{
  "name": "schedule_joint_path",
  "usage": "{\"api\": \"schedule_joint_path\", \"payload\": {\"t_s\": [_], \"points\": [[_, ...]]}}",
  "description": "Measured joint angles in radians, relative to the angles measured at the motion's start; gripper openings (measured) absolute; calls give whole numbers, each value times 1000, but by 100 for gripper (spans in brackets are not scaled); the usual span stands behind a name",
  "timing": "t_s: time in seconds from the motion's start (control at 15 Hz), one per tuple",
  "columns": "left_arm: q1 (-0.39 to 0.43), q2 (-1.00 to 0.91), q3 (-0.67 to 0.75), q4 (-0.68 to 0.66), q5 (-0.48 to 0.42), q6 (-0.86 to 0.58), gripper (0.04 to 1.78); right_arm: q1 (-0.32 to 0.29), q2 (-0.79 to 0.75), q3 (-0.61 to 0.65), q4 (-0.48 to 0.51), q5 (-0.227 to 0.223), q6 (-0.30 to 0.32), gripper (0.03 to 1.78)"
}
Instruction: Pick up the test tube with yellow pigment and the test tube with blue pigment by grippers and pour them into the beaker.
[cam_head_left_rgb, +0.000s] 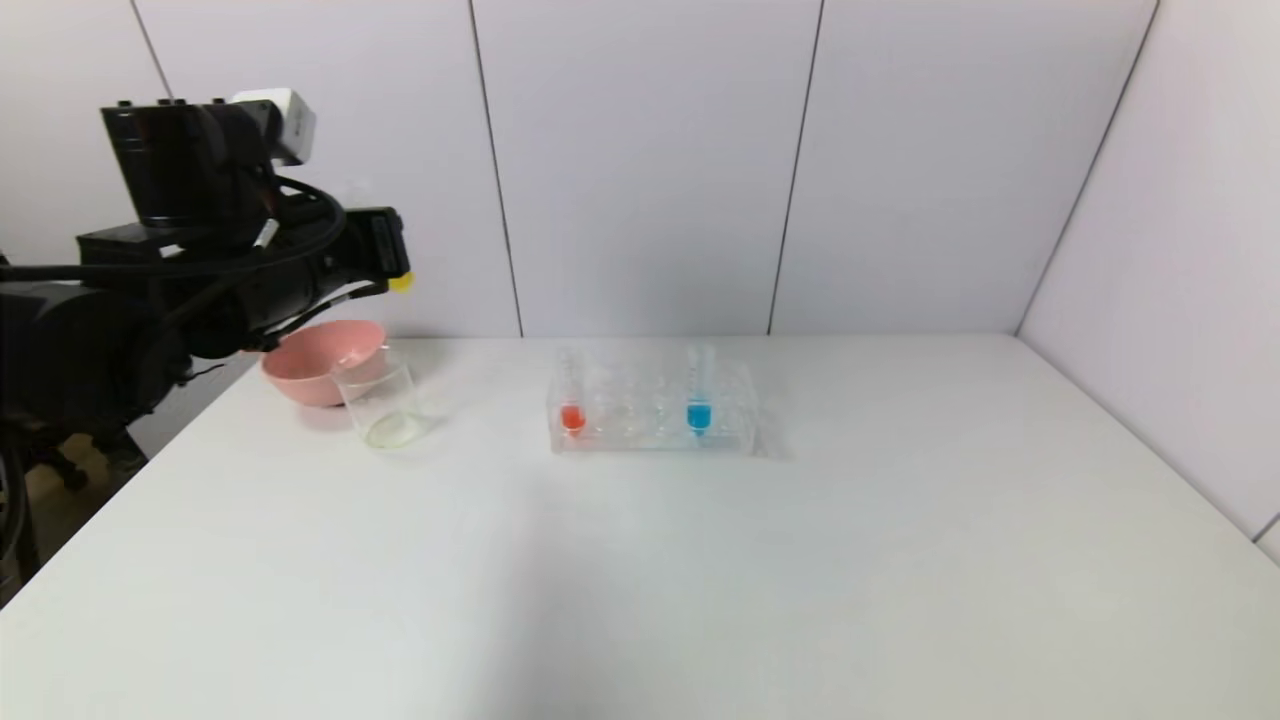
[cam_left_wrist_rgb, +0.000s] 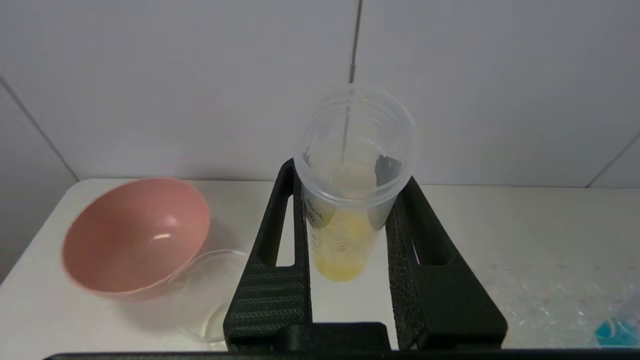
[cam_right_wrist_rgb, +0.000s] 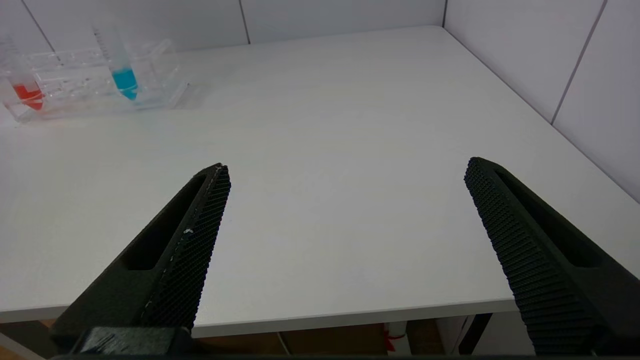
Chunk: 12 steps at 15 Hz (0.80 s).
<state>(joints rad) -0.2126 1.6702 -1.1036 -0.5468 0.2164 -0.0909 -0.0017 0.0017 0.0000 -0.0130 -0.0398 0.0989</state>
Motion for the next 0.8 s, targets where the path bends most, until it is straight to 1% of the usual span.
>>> {"api": "schedule_joint_path", "payload": {"t_s": [0.2, 0.47, 0.67, 0.8], "points": [[137, -73, 101, -3, -67, -3, 45, 0, 0, 0, 0, 0, 0, 171], [311, -135, 168, -5, -154, -7, 45, 0, 0, 0, 0, 0, 0, 171], [407, -158, 188, -4, -216, -3, 45, 0, 0, 0, 0, 0, 0, 171], [448, -169, 193, -1, -262, -1, 45, 0, 0, 0, 0, 0, 0, 171]]}}
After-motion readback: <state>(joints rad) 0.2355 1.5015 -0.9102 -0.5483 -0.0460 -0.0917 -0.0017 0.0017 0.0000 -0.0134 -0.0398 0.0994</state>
